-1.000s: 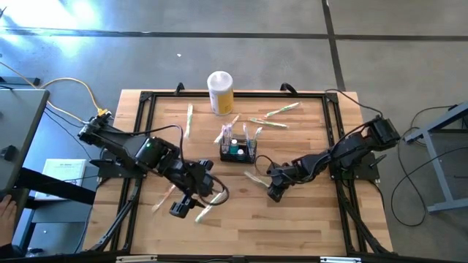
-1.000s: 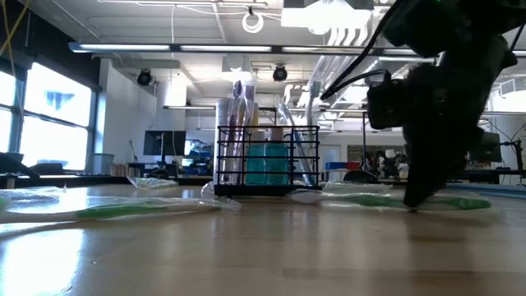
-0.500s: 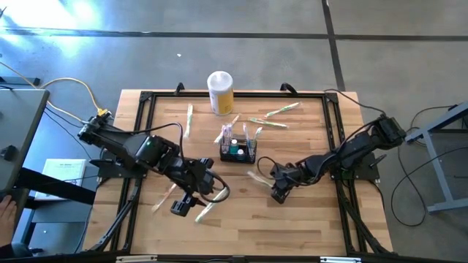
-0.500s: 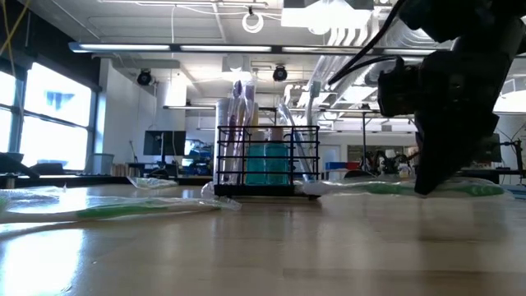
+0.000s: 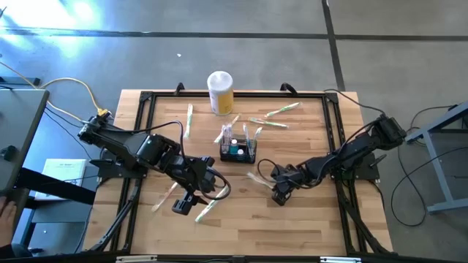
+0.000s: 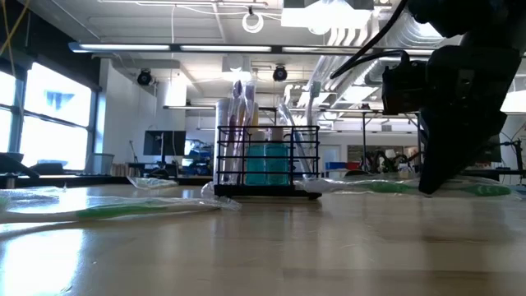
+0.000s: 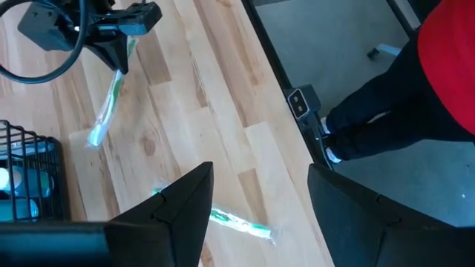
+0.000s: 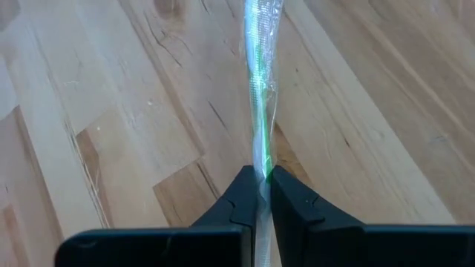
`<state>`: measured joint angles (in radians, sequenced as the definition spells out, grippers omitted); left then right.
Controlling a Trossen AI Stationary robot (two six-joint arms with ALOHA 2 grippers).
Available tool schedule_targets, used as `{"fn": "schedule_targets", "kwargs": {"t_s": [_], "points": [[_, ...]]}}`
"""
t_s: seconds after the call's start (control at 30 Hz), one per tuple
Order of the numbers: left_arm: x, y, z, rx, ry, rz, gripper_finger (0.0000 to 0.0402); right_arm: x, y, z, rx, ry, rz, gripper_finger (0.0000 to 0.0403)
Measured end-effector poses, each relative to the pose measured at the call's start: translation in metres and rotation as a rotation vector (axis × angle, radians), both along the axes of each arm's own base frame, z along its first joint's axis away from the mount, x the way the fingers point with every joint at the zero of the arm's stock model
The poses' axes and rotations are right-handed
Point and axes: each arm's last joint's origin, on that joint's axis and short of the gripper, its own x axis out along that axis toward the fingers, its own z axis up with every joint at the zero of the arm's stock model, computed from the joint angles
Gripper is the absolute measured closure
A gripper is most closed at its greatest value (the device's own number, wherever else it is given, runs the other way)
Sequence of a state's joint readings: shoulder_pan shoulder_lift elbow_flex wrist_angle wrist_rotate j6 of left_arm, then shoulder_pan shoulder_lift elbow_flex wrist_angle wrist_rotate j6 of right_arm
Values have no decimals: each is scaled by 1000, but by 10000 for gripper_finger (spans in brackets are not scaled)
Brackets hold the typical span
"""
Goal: Pick & Place toothbrushing station
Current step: Put the green toothbrush into the left section wire organizer
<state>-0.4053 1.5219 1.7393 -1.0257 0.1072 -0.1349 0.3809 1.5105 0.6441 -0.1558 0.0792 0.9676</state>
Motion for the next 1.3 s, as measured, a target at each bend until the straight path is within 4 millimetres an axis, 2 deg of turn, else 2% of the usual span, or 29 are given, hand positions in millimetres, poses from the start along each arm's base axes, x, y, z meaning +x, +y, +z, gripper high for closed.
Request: {"fn": "schedule_targets", "kwargs": {"t_s": [0.23, 0.37, 0.97, 1.17, 1.3], "points": [[1, 0, 1, -3, -18, 4, 185, 0, 0, 1, 6, -1, 5, 390], [2, 0, 2, -4, -30, 9, 185, -1, 1, 7, 9, -27, 8, 390], [3, 0, 2, 2, -36, 33, 185, -24, -12, 66, -68, -266, -76, 390], [2, 0, 2, -10, -22, 50, 185, -29, -12, 77, -98, -336, -90, 390], [5, 11, 1, -30, 10, 67, 185, -32, -12, 83, -117, -371, -105, 390]]}}
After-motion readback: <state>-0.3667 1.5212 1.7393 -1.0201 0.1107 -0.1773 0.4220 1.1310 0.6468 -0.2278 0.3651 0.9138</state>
